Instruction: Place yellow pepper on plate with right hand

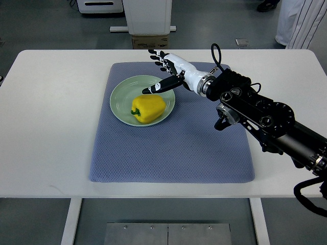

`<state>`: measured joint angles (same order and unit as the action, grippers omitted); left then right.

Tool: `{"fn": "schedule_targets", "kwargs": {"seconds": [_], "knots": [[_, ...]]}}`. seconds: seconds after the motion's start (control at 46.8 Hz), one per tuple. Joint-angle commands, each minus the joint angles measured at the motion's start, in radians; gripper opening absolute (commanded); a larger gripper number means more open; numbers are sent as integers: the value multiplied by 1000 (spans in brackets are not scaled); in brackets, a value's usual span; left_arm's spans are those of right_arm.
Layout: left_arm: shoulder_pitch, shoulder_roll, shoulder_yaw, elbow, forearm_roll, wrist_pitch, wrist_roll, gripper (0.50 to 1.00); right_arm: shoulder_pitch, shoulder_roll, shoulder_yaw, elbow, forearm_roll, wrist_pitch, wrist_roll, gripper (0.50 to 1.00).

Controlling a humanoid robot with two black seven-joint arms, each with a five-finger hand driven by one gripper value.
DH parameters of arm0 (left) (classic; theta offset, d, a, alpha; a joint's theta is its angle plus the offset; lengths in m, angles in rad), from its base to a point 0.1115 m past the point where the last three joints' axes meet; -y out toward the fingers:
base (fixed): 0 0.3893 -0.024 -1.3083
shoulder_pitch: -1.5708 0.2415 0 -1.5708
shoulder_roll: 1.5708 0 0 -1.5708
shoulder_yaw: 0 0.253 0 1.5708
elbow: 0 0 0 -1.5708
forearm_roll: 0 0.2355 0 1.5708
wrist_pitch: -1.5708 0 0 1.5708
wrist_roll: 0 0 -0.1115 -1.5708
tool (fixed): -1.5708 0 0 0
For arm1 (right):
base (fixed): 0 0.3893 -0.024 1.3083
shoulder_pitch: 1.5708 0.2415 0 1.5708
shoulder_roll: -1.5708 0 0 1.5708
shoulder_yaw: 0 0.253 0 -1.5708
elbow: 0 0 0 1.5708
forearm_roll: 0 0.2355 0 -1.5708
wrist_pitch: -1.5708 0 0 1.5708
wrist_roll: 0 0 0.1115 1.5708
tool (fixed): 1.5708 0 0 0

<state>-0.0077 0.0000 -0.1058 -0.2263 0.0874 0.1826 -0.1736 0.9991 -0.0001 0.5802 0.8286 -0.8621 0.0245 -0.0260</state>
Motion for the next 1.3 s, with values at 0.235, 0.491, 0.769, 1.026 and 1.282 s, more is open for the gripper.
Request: {"fn": "schedule_targets", "kwargs": {"seconds": [0.235, 0.491, 0.769, 1.026, 1.282], "knots": [[0, 0, 0, -1, 0, 0, 0, 1000, -115, -61, 213, -16, 0, -3, 5, 995], [0, 0, 0, -1, 0, 0, 0, 1000, -174, -58, 409, -57, 2, -54, 5, 995], [0, 0, 0, 1, 0, 0, 0, 1000, -255, -40, 586, -56, 40, -54, 14, 998], [0, 0, 0, -1, 0, 0, 0, 1000, -313, -20, 694, -56, 118, -54, 34, 998], [0, 0, 0, 1, 0, 0, 0, 1000, -330, 0, 741, -48, 124, -54, 34, 1000]]}}
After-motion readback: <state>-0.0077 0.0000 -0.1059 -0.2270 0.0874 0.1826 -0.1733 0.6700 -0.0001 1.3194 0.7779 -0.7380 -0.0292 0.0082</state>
